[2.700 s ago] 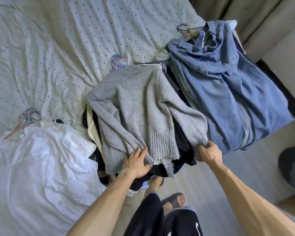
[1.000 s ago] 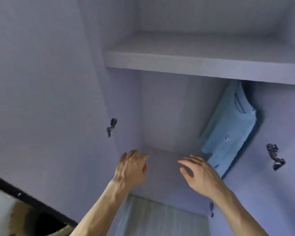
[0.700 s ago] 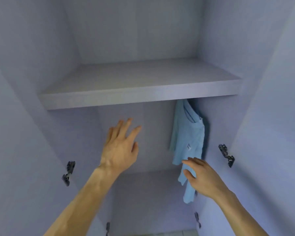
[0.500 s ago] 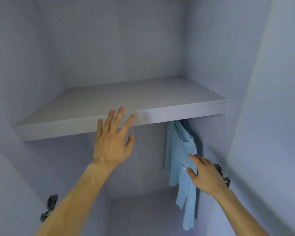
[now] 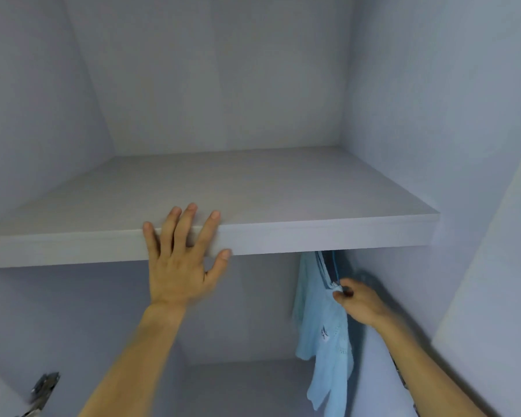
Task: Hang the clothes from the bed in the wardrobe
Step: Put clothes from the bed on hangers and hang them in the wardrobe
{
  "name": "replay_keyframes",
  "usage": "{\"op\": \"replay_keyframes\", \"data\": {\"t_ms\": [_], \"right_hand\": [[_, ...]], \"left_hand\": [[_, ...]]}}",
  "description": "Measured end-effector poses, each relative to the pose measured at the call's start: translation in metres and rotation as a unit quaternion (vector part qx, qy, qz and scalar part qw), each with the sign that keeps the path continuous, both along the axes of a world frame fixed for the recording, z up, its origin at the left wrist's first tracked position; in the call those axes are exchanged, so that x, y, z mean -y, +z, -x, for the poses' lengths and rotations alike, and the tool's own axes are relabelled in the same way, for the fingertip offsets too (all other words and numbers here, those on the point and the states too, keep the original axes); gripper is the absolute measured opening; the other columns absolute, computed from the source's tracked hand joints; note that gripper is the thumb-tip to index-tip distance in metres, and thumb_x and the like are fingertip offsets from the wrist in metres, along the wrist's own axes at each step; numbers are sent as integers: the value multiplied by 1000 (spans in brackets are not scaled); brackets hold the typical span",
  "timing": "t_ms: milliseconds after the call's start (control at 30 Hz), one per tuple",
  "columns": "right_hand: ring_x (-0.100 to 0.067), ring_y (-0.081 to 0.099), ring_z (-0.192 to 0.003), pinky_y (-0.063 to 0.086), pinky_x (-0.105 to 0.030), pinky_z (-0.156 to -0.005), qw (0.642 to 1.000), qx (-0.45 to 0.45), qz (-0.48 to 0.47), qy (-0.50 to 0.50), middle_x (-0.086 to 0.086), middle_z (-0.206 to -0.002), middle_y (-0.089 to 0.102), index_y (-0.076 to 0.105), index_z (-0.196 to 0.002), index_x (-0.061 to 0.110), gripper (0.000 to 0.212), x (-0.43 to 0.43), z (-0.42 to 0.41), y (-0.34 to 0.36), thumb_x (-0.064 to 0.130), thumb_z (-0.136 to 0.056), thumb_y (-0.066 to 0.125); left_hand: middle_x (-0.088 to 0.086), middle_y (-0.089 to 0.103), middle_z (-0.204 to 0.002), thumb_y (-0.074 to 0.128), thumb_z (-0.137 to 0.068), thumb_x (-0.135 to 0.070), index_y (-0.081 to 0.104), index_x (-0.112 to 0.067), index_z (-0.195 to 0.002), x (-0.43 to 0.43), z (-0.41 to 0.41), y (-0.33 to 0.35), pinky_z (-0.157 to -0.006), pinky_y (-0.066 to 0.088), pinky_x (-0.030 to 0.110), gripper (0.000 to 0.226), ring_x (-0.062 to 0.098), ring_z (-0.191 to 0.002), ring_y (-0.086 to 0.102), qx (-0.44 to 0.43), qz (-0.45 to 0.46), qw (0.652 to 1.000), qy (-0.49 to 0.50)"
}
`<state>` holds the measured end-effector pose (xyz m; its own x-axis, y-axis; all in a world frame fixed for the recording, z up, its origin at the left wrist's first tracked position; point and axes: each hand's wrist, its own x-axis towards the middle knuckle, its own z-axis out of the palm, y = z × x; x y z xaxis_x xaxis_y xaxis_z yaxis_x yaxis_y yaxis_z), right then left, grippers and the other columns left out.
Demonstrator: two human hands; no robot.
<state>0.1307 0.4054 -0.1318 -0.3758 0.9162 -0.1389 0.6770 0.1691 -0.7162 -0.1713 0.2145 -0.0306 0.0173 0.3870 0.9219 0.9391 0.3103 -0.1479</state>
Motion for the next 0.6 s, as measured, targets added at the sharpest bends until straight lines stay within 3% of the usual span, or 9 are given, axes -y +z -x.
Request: {"op": "replay_keyframes", "data": {"t_ms": [133, 400, 600], "right_hand": [[-11, 44, -55, 40, -25, -55, 976, -186, 115, 2, -2, -73, 54, 61, -92, 13, 8, 6, 12, -4, 15, -92, 69], [-9, 48, -56, 46, -18, -58, 966, -245, 72, 36, -2, -87, 59, 63, -99, 20, 6, 42, 31, 7, 21, -95, 67], [-8, 50, -55, 47, -20, -60, 963, -248, 71, 80, 6, -76, 56, 61, -93, 25, 9, 80, 37, 11, 21, -93, 69]], "left_hand": [[8, 36, -150, 45, -94, -58, 32, -31, -151, -8, 3, -4, -117, 12, 62, 64, 31, -141, 32, -22, -17, 1000, 9], [8, 36, -148, 47, -93, -58, 36, -29, -148, -8, 4, -6, -117, 12, 63, 63, 31, -141, 32, -18, -10, 1000, 15], [11, 37, -152, 51, -94, -52, 39, -26, -148, 0, -13, 2, -118, 11, 62, 61, 34, -144, 28, 42, 26, 999, 16]]}}
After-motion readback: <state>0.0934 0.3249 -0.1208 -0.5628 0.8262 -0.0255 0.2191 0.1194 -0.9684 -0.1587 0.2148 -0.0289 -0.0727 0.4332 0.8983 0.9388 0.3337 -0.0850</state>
